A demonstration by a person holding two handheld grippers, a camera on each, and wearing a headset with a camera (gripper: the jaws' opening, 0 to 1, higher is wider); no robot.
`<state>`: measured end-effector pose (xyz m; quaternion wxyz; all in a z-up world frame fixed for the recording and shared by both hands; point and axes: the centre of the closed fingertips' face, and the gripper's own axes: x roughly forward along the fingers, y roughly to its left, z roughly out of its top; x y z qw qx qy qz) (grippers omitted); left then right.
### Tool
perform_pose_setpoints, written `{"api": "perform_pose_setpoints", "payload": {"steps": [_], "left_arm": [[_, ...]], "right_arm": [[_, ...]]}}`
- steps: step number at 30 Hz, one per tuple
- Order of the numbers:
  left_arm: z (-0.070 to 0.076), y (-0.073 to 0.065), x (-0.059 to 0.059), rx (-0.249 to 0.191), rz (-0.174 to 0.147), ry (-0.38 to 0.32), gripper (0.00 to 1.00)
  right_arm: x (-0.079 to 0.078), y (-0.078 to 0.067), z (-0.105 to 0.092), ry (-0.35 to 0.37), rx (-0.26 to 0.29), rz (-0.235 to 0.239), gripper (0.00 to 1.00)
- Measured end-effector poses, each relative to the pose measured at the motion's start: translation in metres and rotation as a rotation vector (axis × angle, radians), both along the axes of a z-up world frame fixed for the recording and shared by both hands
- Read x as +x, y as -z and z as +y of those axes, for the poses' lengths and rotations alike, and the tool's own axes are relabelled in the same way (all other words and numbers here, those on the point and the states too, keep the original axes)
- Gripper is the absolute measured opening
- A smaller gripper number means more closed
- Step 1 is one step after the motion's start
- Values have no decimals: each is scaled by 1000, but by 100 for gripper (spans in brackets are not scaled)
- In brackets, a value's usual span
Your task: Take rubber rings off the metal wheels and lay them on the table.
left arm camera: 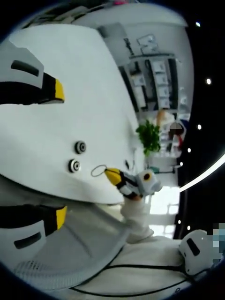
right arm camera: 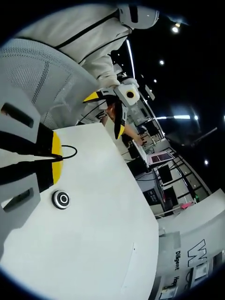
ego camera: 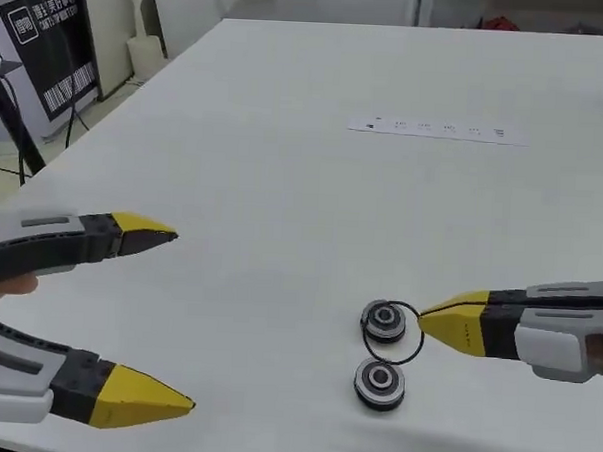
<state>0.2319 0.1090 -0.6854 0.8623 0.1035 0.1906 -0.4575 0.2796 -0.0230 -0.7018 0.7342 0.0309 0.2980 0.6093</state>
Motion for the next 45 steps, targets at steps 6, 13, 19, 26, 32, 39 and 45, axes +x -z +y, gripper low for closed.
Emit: {"api": "perform_pose_setpoints", "payload": {"steps": [6, 13, 19, 26, 32, 39, 45], "left_arm": [[4, 3, -4, -13, 8, -31, 89], [7, 4, -6, -35, 7, -60, 89], [10, 7, -9, -41, 17, -78, 89], [11, 8, -10, -48, 21, -88, 89], [11, 9, -11, -48, 24, -90, 89], [11, 9, -11, -55, 27, -96, 89], [11, 11, -13, -53, 33, -97, 89]], "right_arm": [[1, 1, 10, -32, -16, -2, 0], [3, 9, 22, -58, -31, 6, 0], [4, 19, 31, -75, -46, 18, 0], [7, 35, 43, -82, -64, 39, 0], [6, 48, 51, -92, -88, 52, 0], [9, 65, 55, -87, -122, 70, 0], [8, 77, 58, -89, -152, 73, 0]]}}
